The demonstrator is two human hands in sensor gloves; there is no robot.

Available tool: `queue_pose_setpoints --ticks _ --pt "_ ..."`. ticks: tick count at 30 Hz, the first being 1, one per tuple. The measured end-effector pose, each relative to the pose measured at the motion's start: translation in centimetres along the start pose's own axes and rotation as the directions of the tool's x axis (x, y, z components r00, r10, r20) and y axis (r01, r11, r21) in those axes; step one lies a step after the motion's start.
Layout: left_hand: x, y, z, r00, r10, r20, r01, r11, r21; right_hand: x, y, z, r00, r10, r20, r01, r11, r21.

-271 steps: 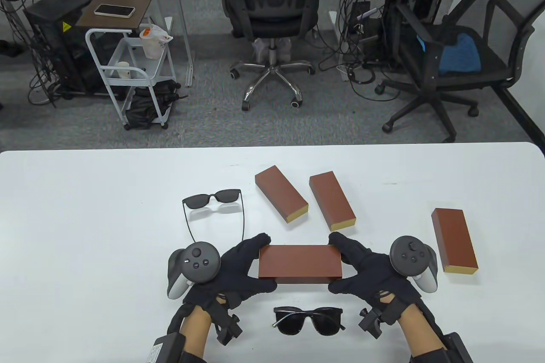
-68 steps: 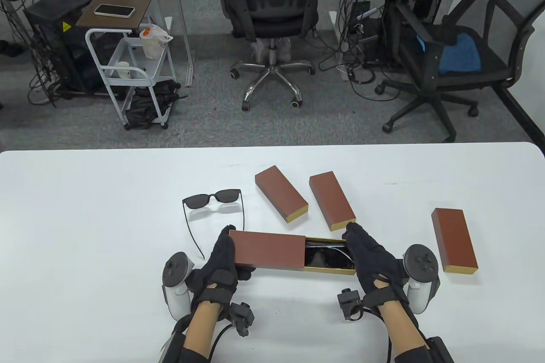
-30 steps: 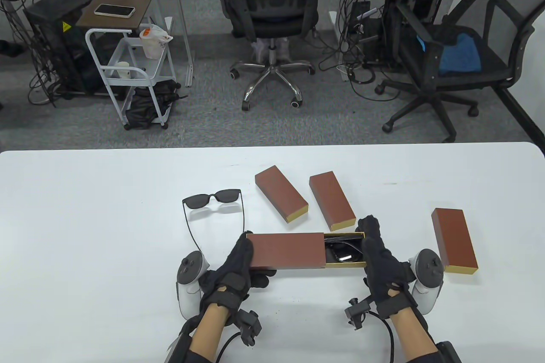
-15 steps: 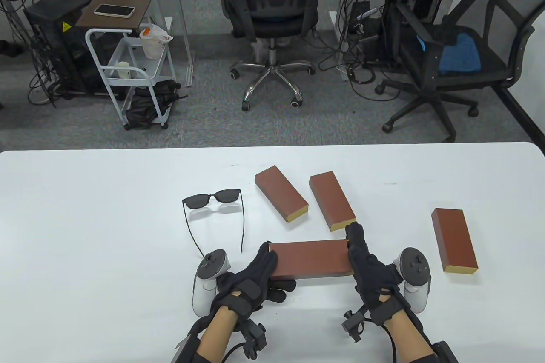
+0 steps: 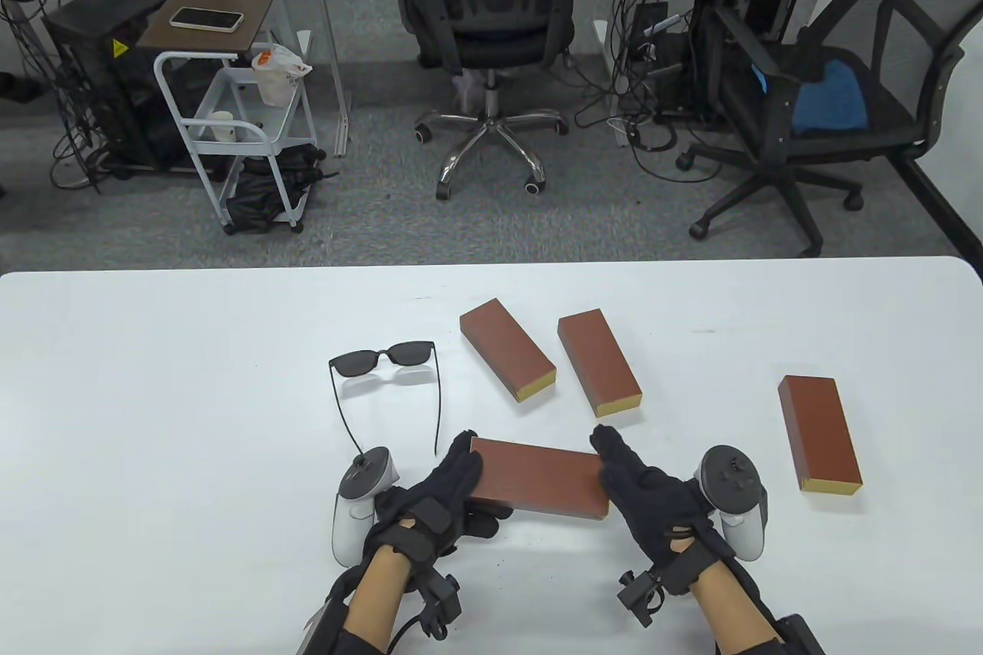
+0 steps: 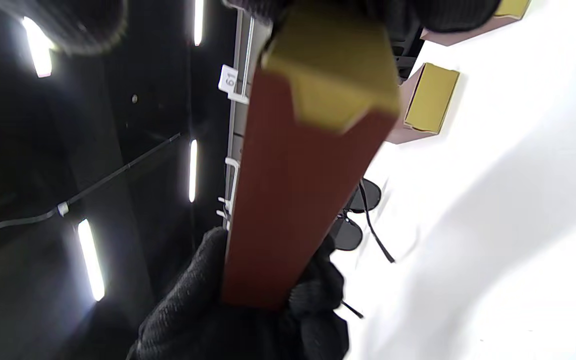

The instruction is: Slide to open storage boxes and store sunglasses

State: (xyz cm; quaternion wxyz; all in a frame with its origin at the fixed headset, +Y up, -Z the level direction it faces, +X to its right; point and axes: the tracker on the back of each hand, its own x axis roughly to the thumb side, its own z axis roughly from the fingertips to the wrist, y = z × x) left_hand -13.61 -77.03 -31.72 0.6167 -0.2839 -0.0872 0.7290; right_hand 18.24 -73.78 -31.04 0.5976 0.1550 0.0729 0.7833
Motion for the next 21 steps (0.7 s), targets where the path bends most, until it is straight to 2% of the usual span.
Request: queue_pose_setpoints --ticks 2,4,6,8,11,14,16,21 --pt "-0.1 0.6 0.1 0.999 -0.036 0.003 0.036 0.998 0.050 0.5 0.5 -0.1 0.998 0.058 0.029 -0.059 0.998 0.025" --pt "-0.2 1.0 0.3 0.999 -0.040 -0.006 0.040 0.996 0.086 1.5 1.2 -0.1 0.979 0.185 0.088 -0.188 0.982 0.023" --pt "-0.2 1.3 0.4 0.998 -0.067 -0.011 0.068 0.991 0.116 2.5 2.2 -0.1 0.929 0.335 0.159 -0.345 0.938 0.038" --pt "-0.1 1.5 0.4 0.996 -0.084 -0.007 0.085 0.987 0.133 3.3 3.5 -0.1 0.814 0.542 0.208 -0.562 0.826 0.043" --pt "-0.2 1.7 0.5 0.993 -0.114 -0.018 0.115 0.982 0.153 3.8 4.8 0.0 0.668 0.708 0.229 -0.724 0.689 -0.017" --pt "-0.4 2.0 0.5 0.993 -0.117 -0.027 0.120 0.977 0.178 3.7 5.7 -0.2 0.640 0.736 0.222 -0.750 0.661 -0.028" --pt "-0.5 2.2 0.5 0.991 -0.130 -0.036 0.135 0.972 0.191 3.5 6.2 -0.3 0.637 0.744 0.203 -0.759 0.651 -0.003" --pt "-0.9 2.5 0.4 0.990 -0.128 -0.060 0.138 0.969 0.204 3.2 7.0 -0.7 0.584 0.788 0.194 -0.806 0.592 0.024"
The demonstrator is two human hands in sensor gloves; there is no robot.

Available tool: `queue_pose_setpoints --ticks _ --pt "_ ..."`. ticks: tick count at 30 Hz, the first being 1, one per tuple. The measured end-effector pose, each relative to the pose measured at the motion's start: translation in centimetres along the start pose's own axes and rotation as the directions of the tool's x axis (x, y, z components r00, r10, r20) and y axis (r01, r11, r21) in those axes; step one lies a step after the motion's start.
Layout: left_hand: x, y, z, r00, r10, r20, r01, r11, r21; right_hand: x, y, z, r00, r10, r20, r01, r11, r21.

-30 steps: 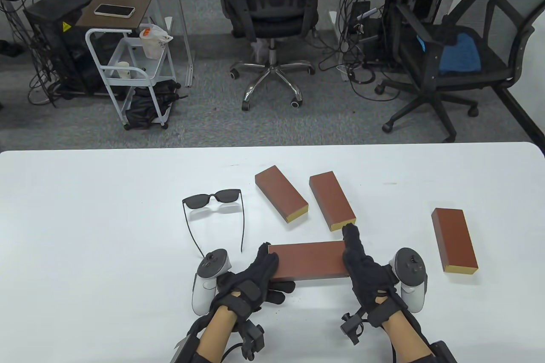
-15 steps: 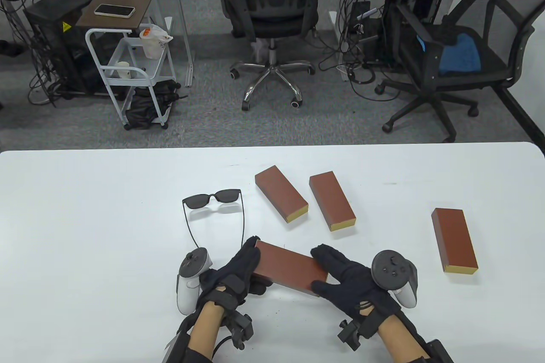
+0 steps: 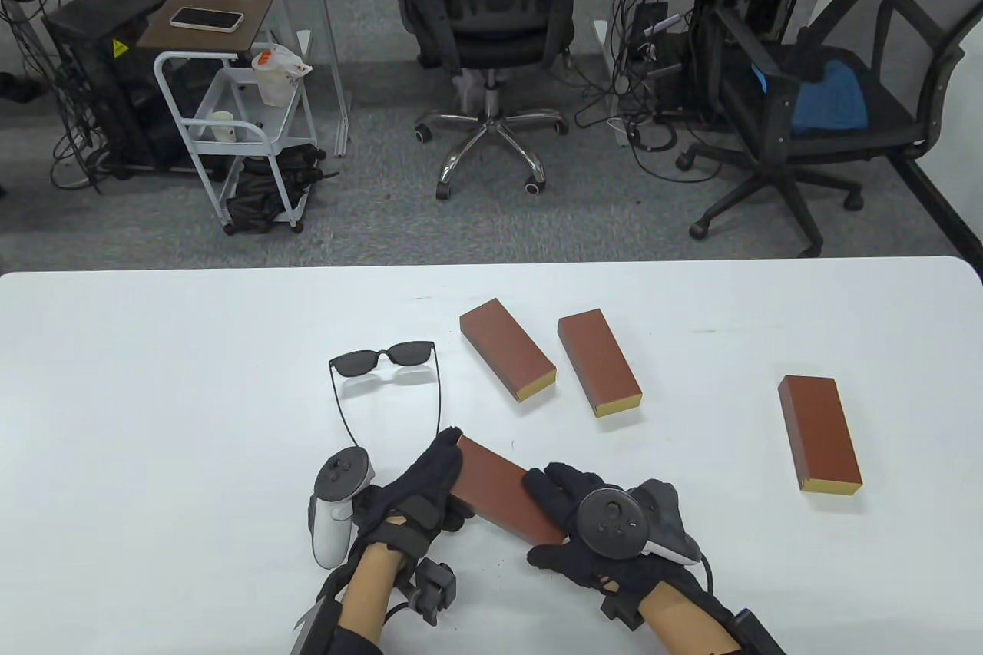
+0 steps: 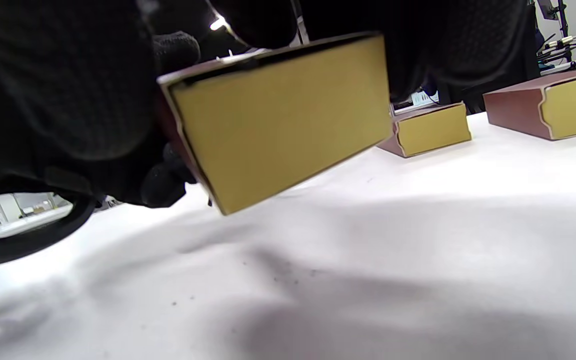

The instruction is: Slide to open storage boxes and store sunglasses

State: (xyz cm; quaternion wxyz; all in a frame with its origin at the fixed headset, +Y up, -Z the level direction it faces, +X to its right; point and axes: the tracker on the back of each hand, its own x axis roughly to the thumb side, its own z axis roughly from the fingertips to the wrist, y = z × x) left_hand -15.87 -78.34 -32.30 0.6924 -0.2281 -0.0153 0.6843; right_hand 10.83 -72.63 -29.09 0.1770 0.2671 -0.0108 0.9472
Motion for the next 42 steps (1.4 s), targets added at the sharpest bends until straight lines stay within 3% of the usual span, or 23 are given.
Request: queue_pose_setpoints --ticks 5,8,11,15,21,23,24,27,29,33,38,42 --pt "-0.2 0.4 0.1 1.000 0.012 -0.001 -0.012 0.999 0.041 0.4 0.3 -0.4 1.000 -0.022 -0.019 0.022 1.000 0.000" --pt "0.5 0.8 0.6 0.999 0.006 0.043 -0.012 0.992 0.125 0.0 0.2 -0.7 0.998 -0.048 -0.043 0.049 0.998 0.028" --pt "1.8 1.4 1.4 0.990 -0.109 0.084 0.082 0.958 0.276 -0.7 -0.2 -1.2 0.996 -0.017 -0.093 0.018 1.000 0.013" --pt "3.3 1.9 2.5 0.946 -0.308 0.101 0.235 0.868 0.438 -1.3 -0.3 -2.4 0.977 0.128 -0.173 -0.120 0.991 0.057" --pt "5.7 1.8 3.8 0.772 -0.635 0.031 0.504 0.641 0.578 -1.6 1.0 -4.7 0.948 0.181 -0.261 -0.146 0.978 0.145" --pt "6.3 1.4 3.9 0.663 -0.749 -0.008 0.606 0.530 0.593 -1.5 1.4 -5.3 0.941 0.193 -0.279 -0.154 0.975 0.157" --pt "6.5 1.2 3.9 0.580 -0.814 -0.042 0.671 0.448 0.591 -1.4 1.7 -5.7 0.937 0.197 -0.290 -0.153 0.974 0.167" --pt "6.6 0.7 3.7 0.446 -0.890 -0.098 0.755 0.315 0.575 -1.3 2.2 -6.3 0.928 0.200 -0.314 -0.152 0.974 0.171" --pt "6.4 0.7 3.5 0.437 -0.894 -0.095 0.767 0.315 0.559 -1.4 2.5 -6.6 0.923 0.200 -0.330 -0.142 0.971 0.192" --pt "6.2 0.9 3.4 0.480 -0.873 -0.083 0.754 0.362 0.549 -1.5 2.8 -7.0 0.915 0.214 -0.342 -0.146 0.966 0.212" --pt "6.2 0.9 3.4 0.483 -0.871 -0.086 0.750 0.361 0.555 -2.0 2.8 -6.3 0.921 0.181 -0.345 -0.123 0.976 0.182" --pt "5.9 0.8 3.1 0.475 -0.876 -0.082 0.759 0.361 0.542 -2.6 1.4 -4.8 0.929 0.137 -0.343 -0.099 0.987 0.127"
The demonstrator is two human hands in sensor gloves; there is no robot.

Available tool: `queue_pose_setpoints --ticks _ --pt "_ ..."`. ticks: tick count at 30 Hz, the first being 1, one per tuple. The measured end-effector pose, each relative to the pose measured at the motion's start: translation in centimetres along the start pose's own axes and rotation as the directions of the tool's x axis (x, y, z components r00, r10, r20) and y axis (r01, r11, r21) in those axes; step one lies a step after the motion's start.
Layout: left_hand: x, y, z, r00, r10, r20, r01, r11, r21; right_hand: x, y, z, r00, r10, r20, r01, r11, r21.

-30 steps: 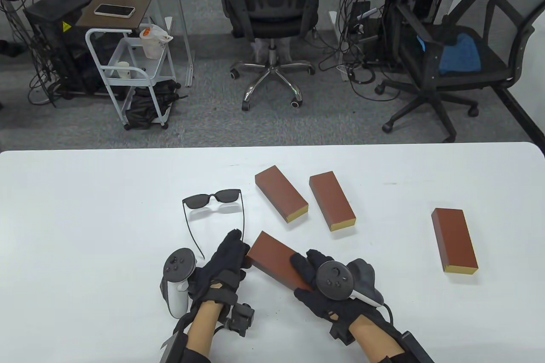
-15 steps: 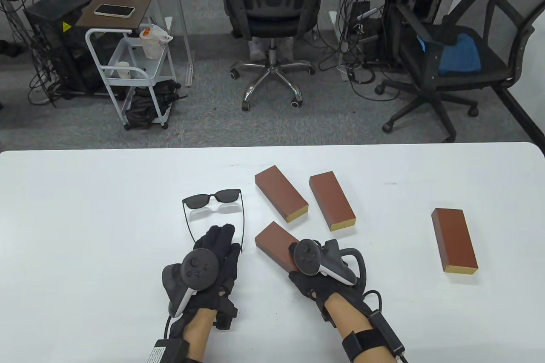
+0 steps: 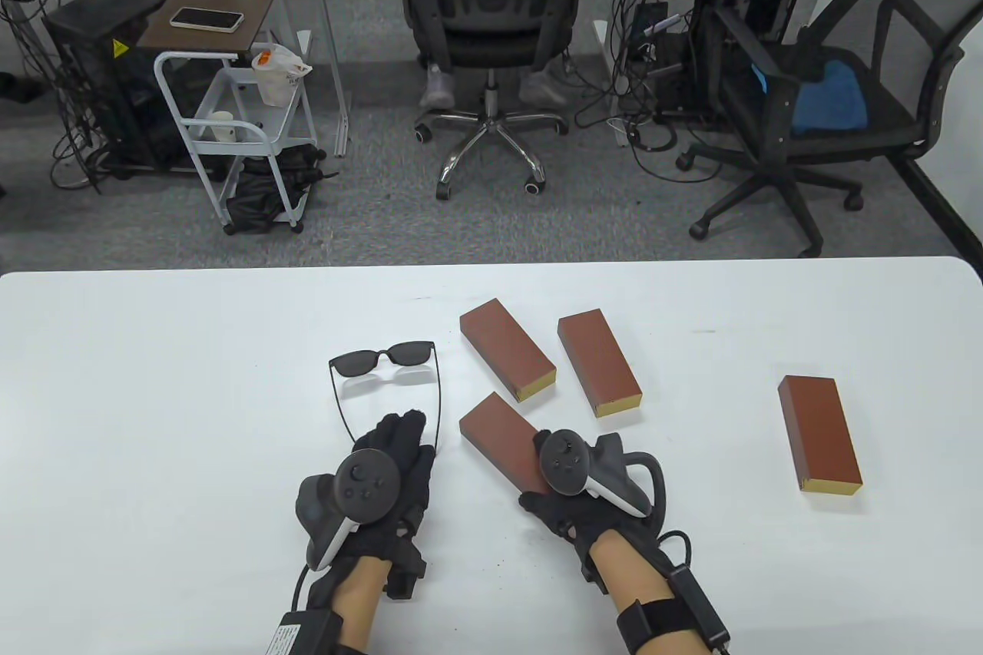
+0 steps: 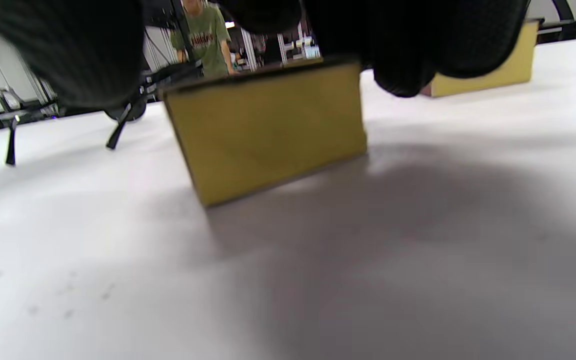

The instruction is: Slide to open storage boxes and store sunglasses

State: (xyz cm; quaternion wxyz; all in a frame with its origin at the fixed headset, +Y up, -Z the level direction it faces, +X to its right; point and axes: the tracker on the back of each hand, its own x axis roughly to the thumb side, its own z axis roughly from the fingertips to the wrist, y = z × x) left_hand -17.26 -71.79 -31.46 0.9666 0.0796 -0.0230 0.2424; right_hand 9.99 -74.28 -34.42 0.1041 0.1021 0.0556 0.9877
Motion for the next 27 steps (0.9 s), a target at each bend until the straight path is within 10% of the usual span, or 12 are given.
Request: queue_pose_setpoints --ticks 15,27 --pt "-0.2 -0.9 -0.4 0.991 -0.132 0.005 0.132 0.991 -0.015 -5.4 -0.9 3.8 0.999 0.032 -0.016 -0.034 0.988 -0.150" --pt "-2.9 -2.0 -6.3 0.949 -0.312 -0.047 0.310 0.950 -0.045 -8.2 -1.2 3.5 0.984 -0.138 -0.109 0.118 0.978 -0.172"
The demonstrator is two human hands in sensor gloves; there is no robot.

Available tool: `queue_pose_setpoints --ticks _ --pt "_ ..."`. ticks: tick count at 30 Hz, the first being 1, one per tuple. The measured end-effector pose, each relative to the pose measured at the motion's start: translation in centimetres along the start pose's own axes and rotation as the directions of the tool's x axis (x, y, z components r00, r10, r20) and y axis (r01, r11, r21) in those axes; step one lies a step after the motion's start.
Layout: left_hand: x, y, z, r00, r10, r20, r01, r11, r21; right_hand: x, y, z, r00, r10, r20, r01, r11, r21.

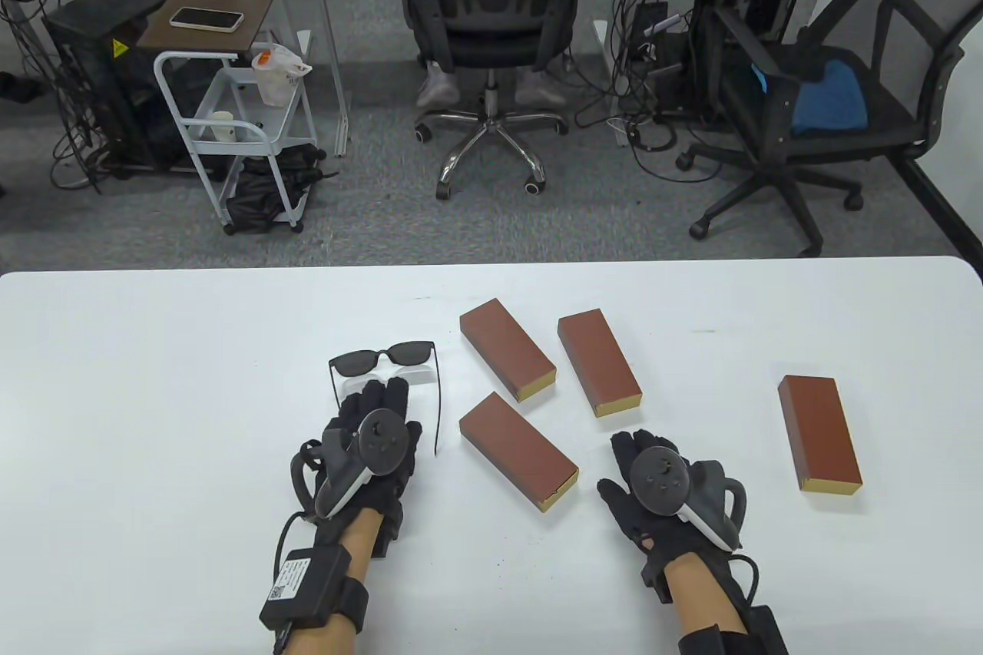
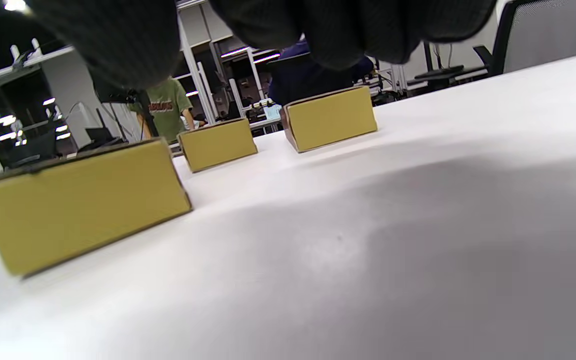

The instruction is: Slide to open storage boxes and store sunglasses

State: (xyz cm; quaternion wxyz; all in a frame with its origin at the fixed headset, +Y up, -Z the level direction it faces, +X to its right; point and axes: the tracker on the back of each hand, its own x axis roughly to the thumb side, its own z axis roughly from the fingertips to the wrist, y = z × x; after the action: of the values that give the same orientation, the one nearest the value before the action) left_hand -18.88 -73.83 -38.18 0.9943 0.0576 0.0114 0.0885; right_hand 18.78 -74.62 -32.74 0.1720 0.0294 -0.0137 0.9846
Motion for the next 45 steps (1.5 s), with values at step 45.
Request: queue_pose_setpoints --ticks 45 --pt "-3.0 4.9 -5.5 0.993 0.024 0.113 -0.009 0.991 -0.136 -1.4 -3.2 0.0 0.953 -0.277 0.127 0.296 0.939 -0.175"
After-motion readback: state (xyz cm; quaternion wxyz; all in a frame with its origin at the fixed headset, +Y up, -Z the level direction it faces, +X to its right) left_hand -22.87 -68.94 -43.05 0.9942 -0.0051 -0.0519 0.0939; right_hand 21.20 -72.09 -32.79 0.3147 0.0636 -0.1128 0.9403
